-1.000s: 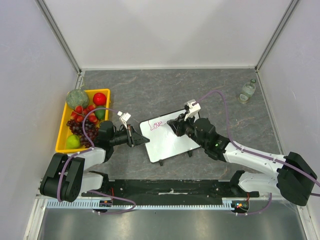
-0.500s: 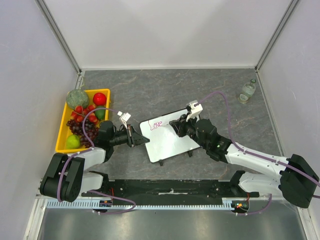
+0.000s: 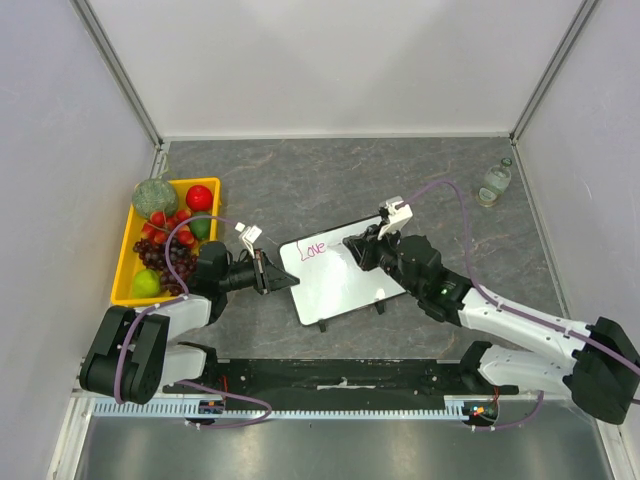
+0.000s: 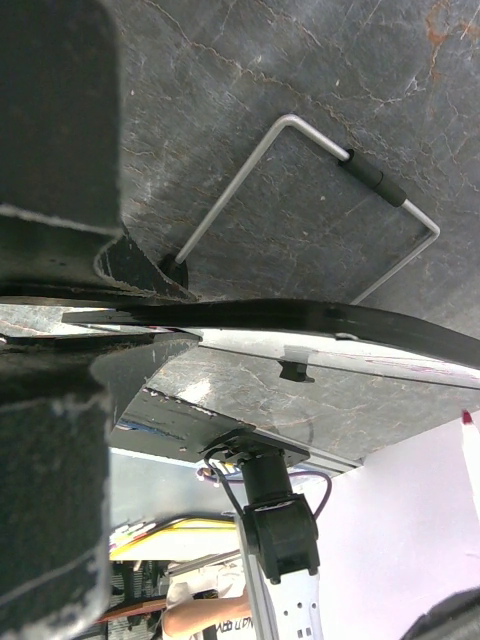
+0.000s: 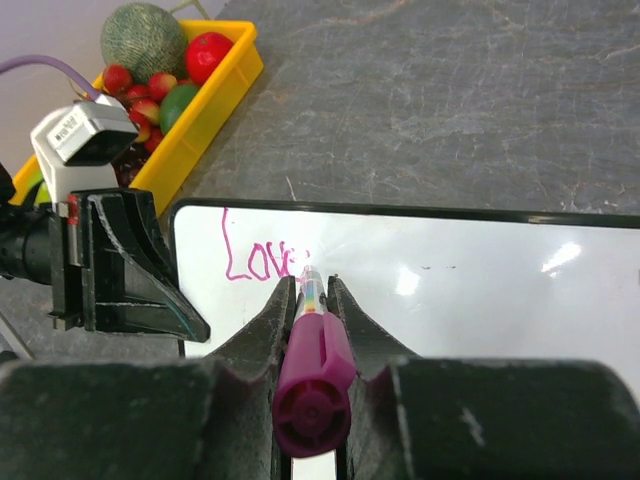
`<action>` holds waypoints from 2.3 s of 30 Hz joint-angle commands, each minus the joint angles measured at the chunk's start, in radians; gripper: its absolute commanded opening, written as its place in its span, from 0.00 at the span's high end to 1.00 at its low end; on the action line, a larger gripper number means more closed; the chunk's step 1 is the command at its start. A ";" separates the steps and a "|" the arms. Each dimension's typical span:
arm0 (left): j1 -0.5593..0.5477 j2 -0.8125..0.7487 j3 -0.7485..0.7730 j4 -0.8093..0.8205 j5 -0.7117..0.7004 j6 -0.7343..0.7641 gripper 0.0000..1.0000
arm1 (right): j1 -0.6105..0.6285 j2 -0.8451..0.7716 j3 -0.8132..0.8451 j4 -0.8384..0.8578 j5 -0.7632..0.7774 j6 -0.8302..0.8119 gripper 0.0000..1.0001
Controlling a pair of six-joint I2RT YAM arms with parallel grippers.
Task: Write a sentence on the whiteboard
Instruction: Write on the whiteboard with the whiteboard.
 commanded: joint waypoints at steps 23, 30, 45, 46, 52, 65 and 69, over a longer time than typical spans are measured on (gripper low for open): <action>-0.001 -0.003 0.011 0.021 -0.003 0.017 0.98 | -0.067 0.028 0.068 0.015 -0.009 -0.033 1.00; -0.003 -0.003 0.011 0.021 -0.001 0.017 0.98 | -0.067 0.032 0.046 0.015 -0.017 -0.036 1.00; -0.003 -0.003 0.011 0.021 -0.003 0.017 0.98 | -0.069 0.026 -0.003 0.007 -0.023 -0.031 1.00; -0.003 -0.003 0.013 0.020 -0.003 0.015 0.98 | -0.069 0.023 -0.006 0.007 -0.023 -0.031 1.00; -0.001 0.000 0.013 0.020 -0.003 0.018 0.98 | -0.069 -0.003 -0.032 -0.005 -0.031 -0.028 1.00; -0.003 -0.001 0.013 0.020 -0.003 0.017 0.98 | -0.069 -0.023 -0.062 -0.002 -0.048 -0.014 1.00; -0.003 0.000 0.013 0.020 -0.004 0.017 0.98 | -0.069 -0.015 -0.049 0.010 -0.037 -0.013 1.00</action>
